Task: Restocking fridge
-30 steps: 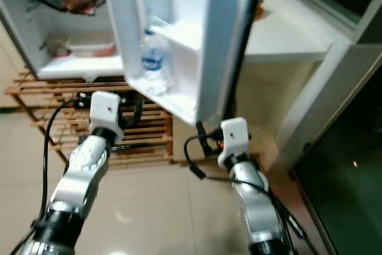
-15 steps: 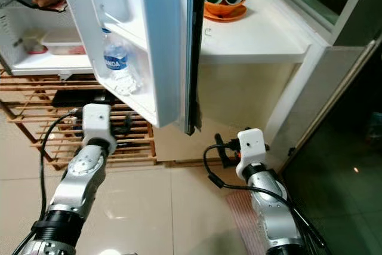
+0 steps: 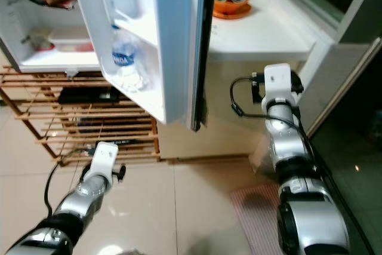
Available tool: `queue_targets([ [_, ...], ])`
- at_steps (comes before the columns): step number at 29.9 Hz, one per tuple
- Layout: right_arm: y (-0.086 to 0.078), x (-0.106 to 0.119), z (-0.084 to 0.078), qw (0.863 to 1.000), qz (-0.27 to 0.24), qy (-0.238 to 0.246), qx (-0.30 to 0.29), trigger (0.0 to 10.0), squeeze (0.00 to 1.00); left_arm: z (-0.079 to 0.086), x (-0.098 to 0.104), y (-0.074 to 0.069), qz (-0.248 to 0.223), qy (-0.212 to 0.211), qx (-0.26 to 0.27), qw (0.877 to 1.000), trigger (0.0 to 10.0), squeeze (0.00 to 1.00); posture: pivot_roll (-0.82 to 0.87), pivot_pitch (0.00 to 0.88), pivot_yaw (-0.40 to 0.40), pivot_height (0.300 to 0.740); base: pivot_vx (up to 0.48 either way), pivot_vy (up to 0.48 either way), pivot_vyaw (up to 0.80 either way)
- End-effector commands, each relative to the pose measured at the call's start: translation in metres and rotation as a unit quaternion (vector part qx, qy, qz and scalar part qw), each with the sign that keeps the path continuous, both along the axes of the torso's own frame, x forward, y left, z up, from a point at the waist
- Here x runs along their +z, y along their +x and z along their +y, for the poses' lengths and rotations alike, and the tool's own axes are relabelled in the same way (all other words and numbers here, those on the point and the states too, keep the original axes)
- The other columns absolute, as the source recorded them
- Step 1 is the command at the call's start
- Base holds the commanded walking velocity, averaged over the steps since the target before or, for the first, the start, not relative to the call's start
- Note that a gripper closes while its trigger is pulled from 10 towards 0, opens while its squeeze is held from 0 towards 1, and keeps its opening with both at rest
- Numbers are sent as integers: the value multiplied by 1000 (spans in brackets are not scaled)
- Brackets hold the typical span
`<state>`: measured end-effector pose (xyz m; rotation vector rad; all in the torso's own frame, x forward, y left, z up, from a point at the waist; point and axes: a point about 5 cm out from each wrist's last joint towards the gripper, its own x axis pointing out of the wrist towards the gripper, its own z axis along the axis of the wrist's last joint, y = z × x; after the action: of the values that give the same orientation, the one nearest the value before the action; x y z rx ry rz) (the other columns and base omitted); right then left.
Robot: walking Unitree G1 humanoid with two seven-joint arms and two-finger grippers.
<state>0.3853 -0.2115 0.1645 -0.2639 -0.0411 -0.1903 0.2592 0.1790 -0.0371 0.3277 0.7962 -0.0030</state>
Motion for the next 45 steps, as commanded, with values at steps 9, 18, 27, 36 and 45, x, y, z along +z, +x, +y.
queue_targets([
  [9,13,12,63,978,-8,159,131,10000,0,13,-28,-39,115,19,-22,993,10000,0,-61,0,-10,740,0,0,0],
  [18,-23,49,112,843,-9,348,410,10000,0,16,-31,-44,121,9,-11,993,10000,0,-69,0,-17,740,0,0,0],
  [27,-106,53,99,675,48,431,597,10000,0,3,-33,-45,116,-39,-22,992,10000,0,-83,0,-18,740,0,0,0],
  [36,-89,-2,65,800,110,418,416,10000,0,-22,-11,-8,43,-80,-68,994,10000,0,-74,0,-14,740,0,0,0],
  [45,-73,-67,14,957,159,210,121,10000,0,-70,118,80,-342,-95,-104,929,10000,0,-62,0,-29,740,0,0,0],
])
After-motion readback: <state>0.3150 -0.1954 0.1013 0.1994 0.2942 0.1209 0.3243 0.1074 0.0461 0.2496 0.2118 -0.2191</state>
